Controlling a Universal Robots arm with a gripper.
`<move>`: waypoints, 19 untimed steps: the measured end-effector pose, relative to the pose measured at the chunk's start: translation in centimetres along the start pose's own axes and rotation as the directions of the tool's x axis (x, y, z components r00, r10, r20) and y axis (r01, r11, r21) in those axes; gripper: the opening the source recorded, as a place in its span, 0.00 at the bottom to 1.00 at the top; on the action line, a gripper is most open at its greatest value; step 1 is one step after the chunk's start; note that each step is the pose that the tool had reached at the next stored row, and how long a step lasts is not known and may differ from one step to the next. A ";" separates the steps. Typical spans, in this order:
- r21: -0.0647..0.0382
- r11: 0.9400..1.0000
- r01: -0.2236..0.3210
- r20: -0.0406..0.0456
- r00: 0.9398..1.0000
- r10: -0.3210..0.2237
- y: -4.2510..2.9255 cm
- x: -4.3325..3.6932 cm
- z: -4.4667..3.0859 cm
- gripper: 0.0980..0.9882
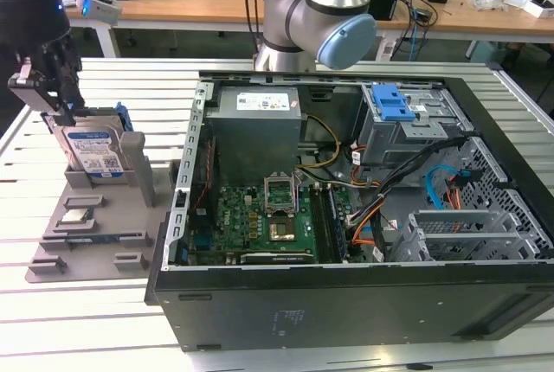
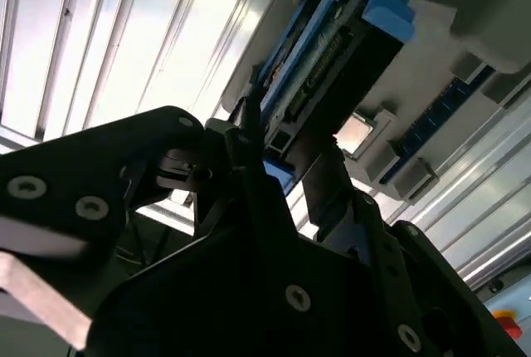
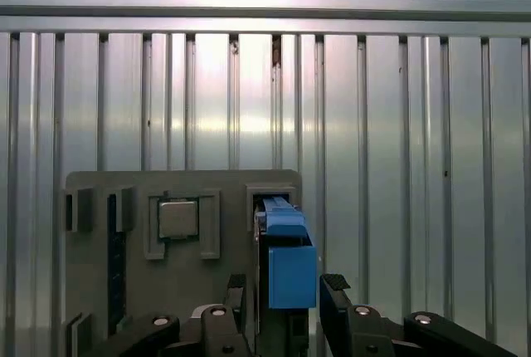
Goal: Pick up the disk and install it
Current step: 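Pick up the disk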
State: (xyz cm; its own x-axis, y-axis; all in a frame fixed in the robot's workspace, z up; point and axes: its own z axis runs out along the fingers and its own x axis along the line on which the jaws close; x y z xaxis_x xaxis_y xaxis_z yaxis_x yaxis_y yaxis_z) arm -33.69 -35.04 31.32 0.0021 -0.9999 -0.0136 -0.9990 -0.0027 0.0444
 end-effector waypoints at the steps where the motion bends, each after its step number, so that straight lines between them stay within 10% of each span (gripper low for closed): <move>1: 0.000 1.000 0.017 -0.004 1.000 -0.017 -0.44 -0.03 1.88 0.43; 2: -0.001 1.000 0.027 -0.005 1.000 -0.027 -0.70 -0.02 2.76 0.43; 19: -0.001 1.000 0.028 -0.005 1.000 -0.028 -0.71 -0.02 2.89 0.30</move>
State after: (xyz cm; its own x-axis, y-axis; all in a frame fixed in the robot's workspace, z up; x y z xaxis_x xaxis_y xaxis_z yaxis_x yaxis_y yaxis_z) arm -33.11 -34.98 28.41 0.0299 -0.9995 -0.0095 -0.9985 -0.0303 0.0446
